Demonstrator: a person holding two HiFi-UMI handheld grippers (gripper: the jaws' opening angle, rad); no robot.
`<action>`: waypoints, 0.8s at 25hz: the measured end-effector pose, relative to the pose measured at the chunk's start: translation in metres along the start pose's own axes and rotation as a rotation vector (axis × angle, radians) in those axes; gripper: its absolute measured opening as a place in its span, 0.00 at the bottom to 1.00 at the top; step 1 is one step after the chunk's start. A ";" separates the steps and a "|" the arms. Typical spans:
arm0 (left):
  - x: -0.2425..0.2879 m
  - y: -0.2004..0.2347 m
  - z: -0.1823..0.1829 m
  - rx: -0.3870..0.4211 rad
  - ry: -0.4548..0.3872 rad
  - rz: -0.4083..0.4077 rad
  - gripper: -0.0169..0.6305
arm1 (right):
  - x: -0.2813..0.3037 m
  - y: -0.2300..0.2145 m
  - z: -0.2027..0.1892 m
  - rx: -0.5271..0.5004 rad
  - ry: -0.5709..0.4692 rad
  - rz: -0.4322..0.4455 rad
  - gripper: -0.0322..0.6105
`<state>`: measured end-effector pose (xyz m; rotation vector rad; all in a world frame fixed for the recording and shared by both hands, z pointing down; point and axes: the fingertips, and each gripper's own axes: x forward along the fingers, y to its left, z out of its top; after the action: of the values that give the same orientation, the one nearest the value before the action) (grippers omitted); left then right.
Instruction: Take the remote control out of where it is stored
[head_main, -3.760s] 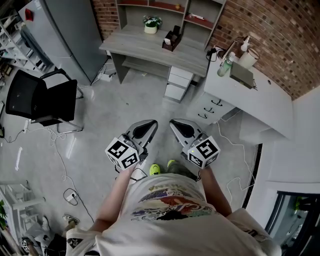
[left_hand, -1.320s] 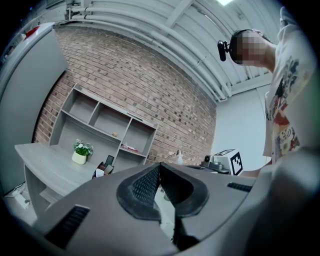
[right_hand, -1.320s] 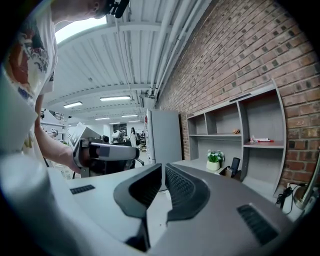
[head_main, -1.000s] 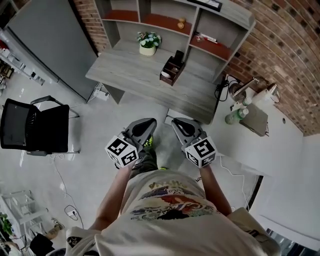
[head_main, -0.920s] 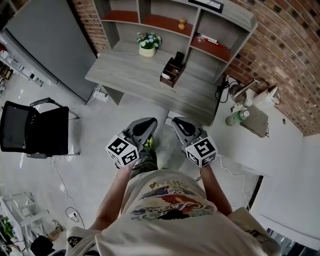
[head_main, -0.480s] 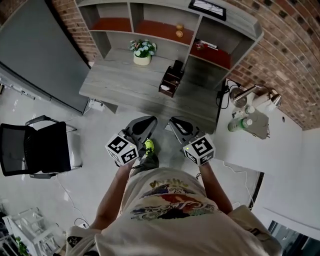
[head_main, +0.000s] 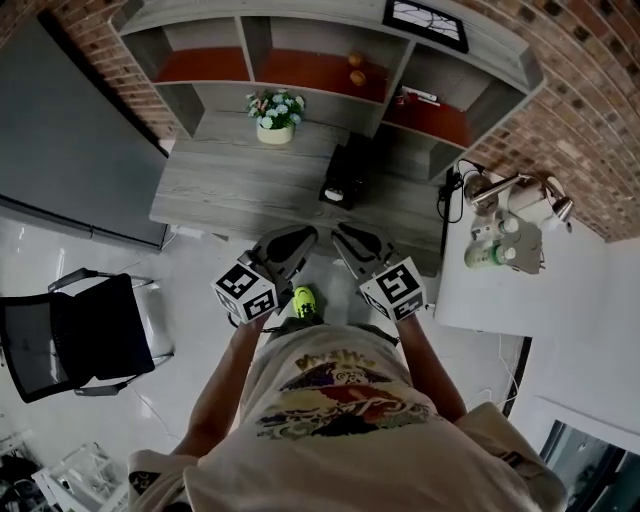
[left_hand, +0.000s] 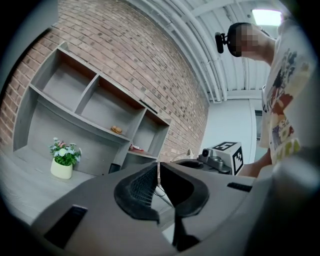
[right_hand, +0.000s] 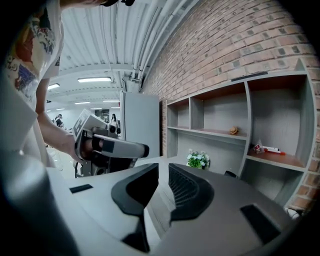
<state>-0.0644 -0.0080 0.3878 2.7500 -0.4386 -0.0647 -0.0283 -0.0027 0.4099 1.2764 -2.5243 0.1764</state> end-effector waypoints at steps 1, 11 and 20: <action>0.003 0.006 0.000 -0.004 0.007 -0.011 0.04 | 0.006 -0.004 0.001 -0.004 0.004 -0.005 0.13; 0.018 0.046 0.003 0.017 0.048 -0.040 0.04 | 0.045 -0.030 0.002 -0.059 0.054 -0.037 0.15; 0.026 0.066 -0.013 -0.007 0.072 0.021 0.04 | 0.062 -0.051 -0.038 -0.103 0.166 -0.007 0.22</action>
<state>-0.0580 -0.0699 0.4234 2.7301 -0.4469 0.0383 -0.0141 -0.0714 0.4643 1.1808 -2.3569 0.1424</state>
